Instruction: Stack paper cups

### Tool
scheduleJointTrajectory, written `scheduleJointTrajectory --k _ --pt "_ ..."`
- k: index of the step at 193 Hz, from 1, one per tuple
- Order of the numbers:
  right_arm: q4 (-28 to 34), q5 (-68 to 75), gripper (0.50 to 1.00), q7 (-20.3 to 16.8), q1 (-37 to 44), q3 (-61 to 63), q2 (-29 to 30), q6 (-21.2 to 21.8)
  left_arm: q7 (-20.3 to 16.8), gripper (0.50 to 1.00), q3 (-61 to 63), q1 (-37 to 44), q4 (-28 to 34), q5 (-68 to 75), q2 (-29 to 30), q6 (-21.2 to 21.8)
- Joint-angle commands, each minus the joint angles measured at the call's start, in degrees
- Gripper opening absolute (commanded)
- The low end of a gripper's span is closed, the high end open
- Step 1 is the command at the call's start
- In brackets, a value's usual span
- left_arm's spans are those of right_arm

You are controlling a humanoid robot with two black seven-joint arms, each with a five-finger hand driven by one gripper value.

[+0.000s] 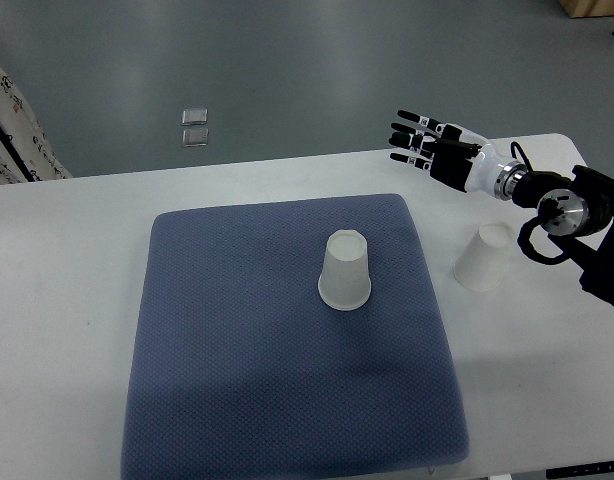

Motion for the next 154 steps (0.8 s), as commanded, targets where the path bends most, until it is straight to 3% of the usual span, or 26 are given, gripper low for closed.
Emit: scheduleJointTrajectory --k 1,108,154 --pt "0.0 -0.5 0.926 0.1 0.2 0.0 -0.1 0.2 -0.1 1.000 0.0 -0.1 0.0 0.0 0.0 0.0" --pt "-0.1 -0.3 0.924 0.3 -0.1 0.5 -0.8 0.4 -0.1 1.000 0.1 -0.1 0.2 0.0 0.0 0.0" --pt "-0.1 -0.6 0.924 3.4 0.2 0.3 -3.4 1.2 -0.1 1.000 0.0 -0.1 0.1 0.0 0.0 0.0"
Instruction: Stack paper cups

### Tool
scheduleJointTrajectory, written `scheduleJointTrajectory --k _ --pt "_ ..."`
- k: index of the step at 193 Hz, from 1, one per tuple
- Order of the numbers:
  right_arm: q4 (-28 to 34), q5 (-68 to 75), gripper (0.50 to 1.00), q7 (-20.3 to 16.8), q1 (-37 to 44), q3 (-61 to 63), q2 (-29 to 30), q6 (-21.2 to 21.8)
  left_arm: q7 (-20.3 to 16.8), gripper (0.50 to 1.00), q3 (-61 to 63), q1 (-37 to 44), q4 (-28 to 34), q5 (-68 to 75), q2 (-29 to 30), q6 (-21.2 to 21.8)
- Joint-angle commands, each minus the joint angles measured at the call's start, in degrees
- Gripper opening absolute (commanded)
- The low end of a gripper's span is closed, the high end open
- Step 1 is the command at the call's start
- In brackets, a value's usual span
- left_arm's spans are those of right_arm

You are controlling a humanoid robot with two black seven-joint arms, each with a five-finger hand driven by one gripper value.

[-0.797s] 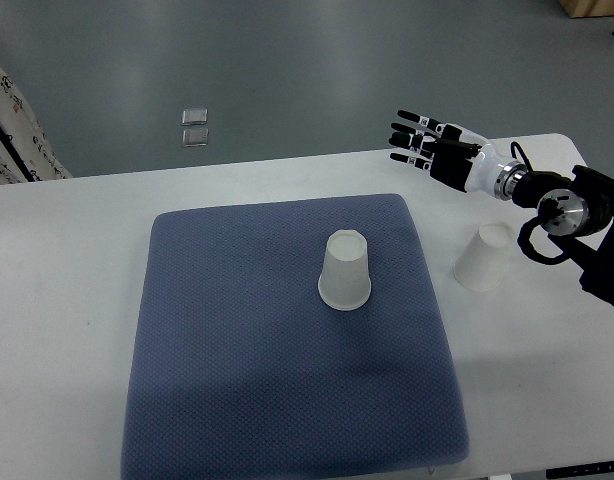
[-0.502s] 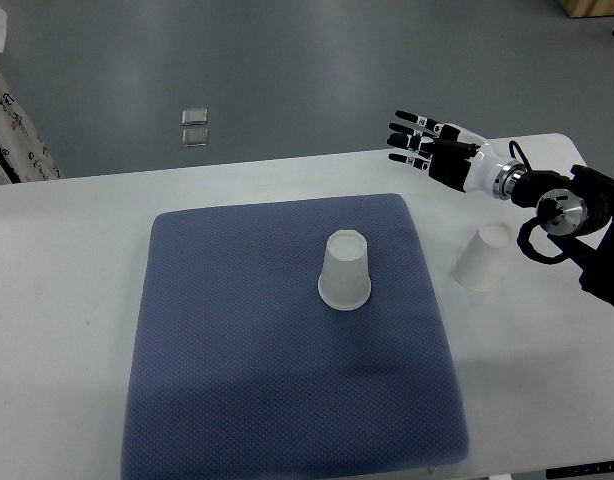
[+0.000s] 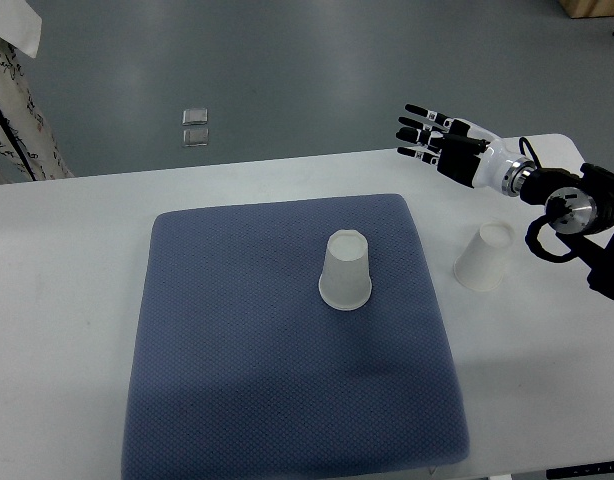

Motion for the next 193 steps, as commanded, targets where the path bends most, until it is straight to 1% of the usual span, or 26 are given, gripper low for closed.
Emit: scheduleJointTrajectory --k 1,23,59,70,80,87,91,108,120,136,155,170,193 --pt "0.0 -0.2 0.924 1.0 0.3 -0.3 -1.5 0.5 0.0 1.000 0.0 0.0 0.0 0.0 0.0 0.0" --pt "0.1 -3.0 0.924 1.1 0.6 -0.3 -3.5 1.9 0.0 1.000 0.1 0.0 0.1 0.0 0.0 0.0" --pt "0.7 -16.9 0.924 1.2 1.0 -0.3 -8.4 7.4 0.0 1.000 0.0 0.0 0.1 0.0 0.0 0.0" --pt "0.7 -21.7 0.924 1.8 1.8 -0.3 -9.7 8.8 0.0 1.000 0.1 0.0 0.1 0.0 0.0 0.0" --pt "0.7 -26.6 0.924 3.7 2.9 -0.3 -11.2 10.3 0.0 1.000 0.1 0.0 0.1 0.0 0.0 0.0" --pt "1.2 -30.2 0.924 5.9 3.0 -0.3 -12.9 11.1 0.0 1.000 0.1 0.0 0.0 0.0 0.0 0.0" --pt "1.5 -31.1 0.924 6.4 3.0 -0.3 -13.4 11.1 0.0 1.000 0.1 0.0 0.0 0.0 0.0 0.0" --pt "3.8 -37.1 0.924 11.6 3.2 -1.0 -16.3 11.3 0.0 1.000 0.1 0.0 0.0 0.0 0.0 0.0" --pt "4.7 -41.1 0.924 13.8 3.1 -1.5 -17.0 11.3 0.0 1.000 0.1 0.0 0.0 0.0 0.0 0.0" --pt "6.1 -51.4 0.924 16.8 3.1 -2.0 -17.4 11.4 0.0 1.000 0.1 0.0 0.0 0.0 0.0 0.0" --pt "8.0 -64.1 0.921 21.7 3.2 -2.3 -18.6 10.9 0.0 1.000 0.1 0.0 0.0 0.0 0.0 0.0" --pt "9.3 -71.9 0.924 23.2 3.0 -2.5 -19.1 10.2 0.0 1.000 0.0 0.0 0.1 0.0 0.0 0.0" --pt "11.2 -79.4 0.921 23.5 2.8 -5.2 -19.9 7.4 0.0 1.000 0.0 0.0 0.0 0.0 0.0 0.0"
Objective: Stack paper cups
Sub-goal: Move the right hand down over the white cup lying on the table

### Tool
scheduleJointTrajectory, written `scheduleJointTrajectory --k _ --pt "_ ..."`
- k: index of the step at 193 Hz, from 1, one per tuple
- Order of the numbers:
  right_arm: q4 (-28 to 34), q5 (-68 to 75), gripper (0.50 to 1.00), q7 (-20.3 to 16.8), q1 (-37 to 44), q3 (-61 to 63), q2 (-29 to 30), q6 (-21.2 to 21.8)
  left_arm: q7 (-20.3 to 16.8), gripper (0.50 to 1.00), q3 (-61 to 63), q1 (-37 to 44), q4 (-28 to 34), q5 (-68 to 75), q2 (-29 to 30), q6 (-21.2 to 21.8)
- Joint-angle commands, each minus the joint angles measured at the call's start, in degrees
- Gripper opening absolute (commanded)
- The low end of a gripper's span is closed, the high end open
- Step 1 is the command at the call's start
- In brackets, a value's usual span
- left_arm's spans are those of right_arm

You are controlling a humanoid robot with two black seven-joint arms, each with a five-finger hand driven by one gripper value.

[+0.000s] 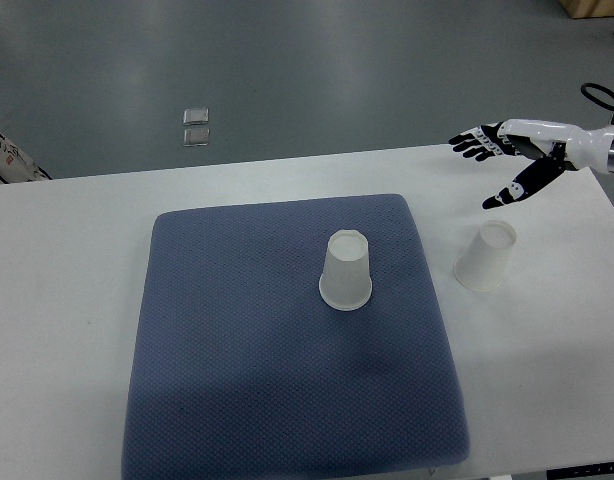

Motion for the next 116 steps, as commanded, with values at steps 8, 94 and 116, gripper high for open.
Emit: scheduleJointTrajectory --k 8,94,116 --pt "2.0 -6.8 0.921 0.5 -0.1 -4.5 -1.8 -3.4 0.0 1.000 0.0 0.0 0.0 0.0 0.0 0.0" --pt "2.3 -6.7 0.921 -3.2 0.4 -11.3 -1.8 -9.2 0.0 1.000 -0.1 0.0 0.0 0.0 0.0 0.0" --pt "2.1 -6.6 0.921 -3.3 0.4 -14.1 -0.5 -12.4 0.0 1.000 -0.1 0.0 0.0 0.0 0.0 0.0"
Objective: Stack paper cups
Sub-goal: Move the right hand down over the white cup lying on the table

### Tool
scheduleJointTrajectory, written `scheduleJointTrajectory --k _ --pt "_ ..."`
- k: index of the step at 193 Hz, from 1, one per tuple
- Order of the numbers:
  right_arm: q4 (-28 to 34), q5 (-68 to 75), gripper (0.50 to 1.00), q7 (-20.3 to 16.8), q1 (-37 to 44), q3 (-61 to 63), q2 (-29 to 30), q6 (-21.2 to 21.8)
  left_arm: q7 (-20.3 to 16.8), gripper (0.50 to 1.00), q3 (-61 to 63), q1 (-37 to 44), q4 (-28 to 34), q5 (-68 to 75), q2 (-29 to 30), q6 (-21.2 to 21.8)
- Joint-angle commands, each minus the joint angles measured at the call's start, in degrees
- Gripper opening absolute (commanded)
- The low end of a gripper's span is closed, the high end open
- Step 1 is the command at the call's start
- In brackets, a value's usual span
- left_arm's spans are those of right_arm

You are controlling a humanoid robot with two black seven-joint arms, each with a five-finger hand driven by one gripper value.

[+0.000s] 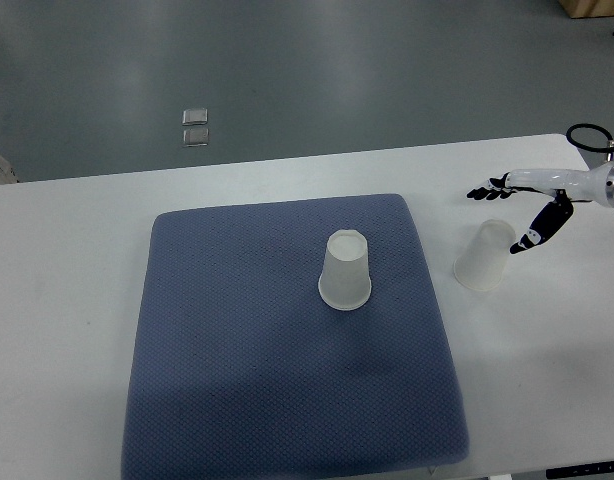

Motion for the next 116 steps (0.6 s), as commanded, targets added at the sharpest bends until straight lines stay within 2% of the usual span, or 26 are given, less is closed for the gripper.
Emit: scheduleJointTrajectory --k 1,86,116 --pt "-0.1 0.1 0.921 -0.3 -0.1 -2.3 1.0 -2.6 0.0 1.000 0.0 0.0 0.0 0.0 0.0 -0.1" --pt "-0.4 0.1 0.917 -0.6 -1.5 -3.9 3.5 -5.8 0.0 1.000 0.0 0.0 0.0 0.0 0.0 -0.1" --pt "-0.5 0.0 0.897 -0.7 -1.9 -4.5 3.5 -6.8 0.0 1.000 0.0 0.0 0.1 0.0 0.0 -0.1"
